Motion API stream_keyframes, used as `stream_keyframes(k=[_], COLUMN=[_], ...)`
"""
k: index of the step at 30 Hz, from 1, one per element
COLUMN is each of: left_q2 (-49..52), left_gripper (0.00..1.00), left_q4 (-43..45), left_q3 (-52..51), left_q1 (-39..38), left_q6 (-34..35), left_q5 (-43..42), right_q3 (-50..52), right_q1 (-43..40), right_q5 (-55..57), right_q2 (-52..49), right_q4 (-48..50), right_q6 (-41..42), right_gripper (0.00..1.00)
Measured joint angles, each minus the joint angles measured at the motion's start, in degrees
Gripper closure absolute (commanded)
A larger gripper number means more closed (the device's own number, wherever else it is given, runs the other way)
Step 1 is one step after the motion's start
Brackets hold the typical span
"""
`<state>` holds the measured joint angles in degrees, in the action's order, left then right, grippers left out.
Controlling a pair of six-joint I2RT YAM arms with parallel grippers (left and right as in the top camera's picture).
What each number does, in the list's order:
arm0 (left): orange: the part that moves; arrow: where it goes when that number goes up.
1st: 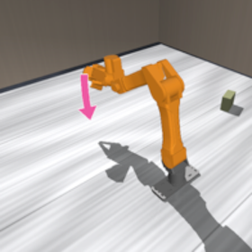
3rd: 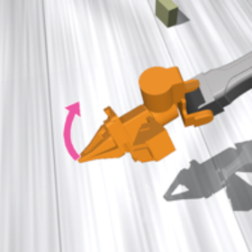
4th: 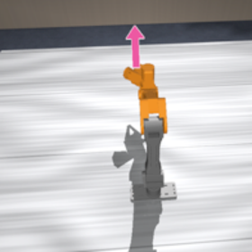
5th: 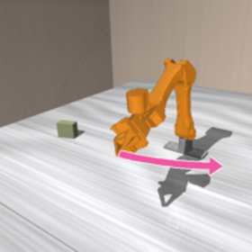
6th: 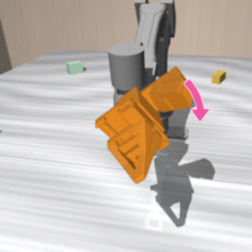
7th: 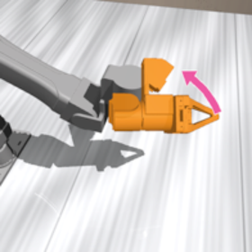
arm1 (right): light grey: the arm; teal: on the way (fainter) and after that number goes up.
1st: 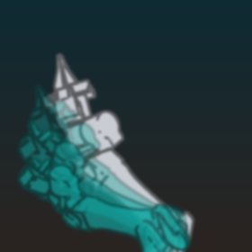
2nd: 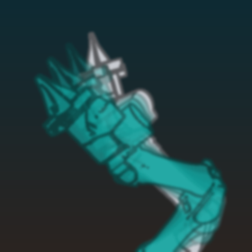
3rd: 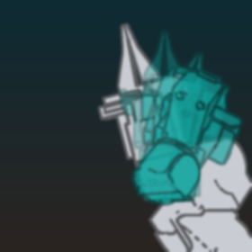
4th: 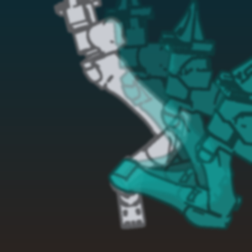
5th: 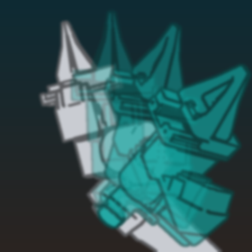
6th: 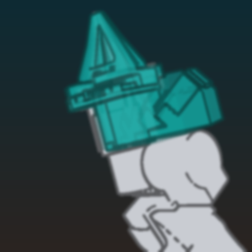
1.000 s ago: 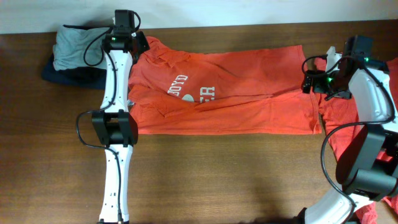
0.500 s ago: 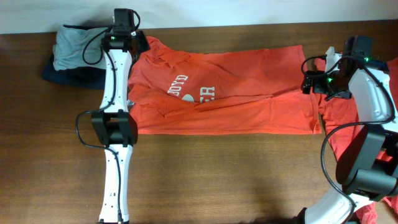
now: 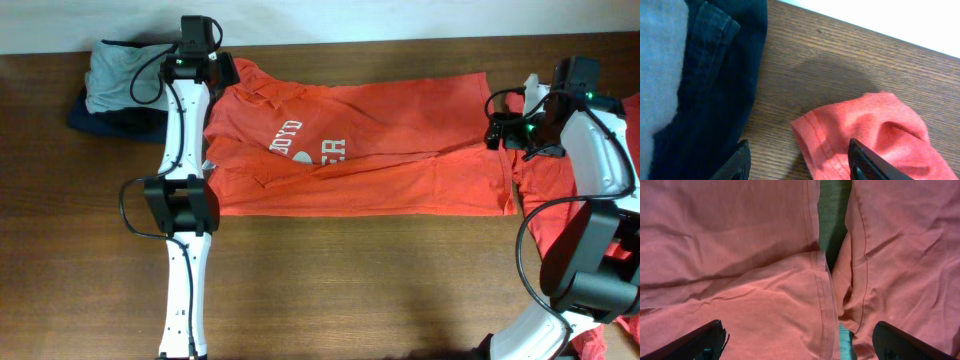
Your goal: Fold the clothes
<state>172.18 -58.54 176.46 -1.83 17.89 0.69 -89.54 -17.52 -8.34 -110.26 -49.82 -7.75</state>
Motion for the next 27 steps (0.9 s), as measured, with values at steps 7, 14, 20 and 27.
stream_keyframes(k=[7,14,20,27], left_q2=[0.0,0.0,0.0,0.0], left_gripper=[0.45,0.45,0.56,0.79], left_q4=[2.49,3.8,4.02,4.61], left_q3=[-1.92,-1.95,-2.82,-3.13], left_q1=[0.02,0.02,0.02,-0.07], left_q6=[-0.37,-0.35,-0.35,-0.17], left_q5=[-0.31,-1.88,-3.58,-5.01], right_q3=[0.0,0.0,0.0,0.0], right_q1=[0.0,0.0,0.0,0.0], right_q5=[0.0,0.0,0.0,-0.02], right_q2=[0.0,0.0,0.0,0.0], right_q4=[0.07,0.24,0.44,0.44], right_q6=[0.0,-0.04,-0.02,-0.04], right_gripper=[0.01,0.01,0.01,0.01])
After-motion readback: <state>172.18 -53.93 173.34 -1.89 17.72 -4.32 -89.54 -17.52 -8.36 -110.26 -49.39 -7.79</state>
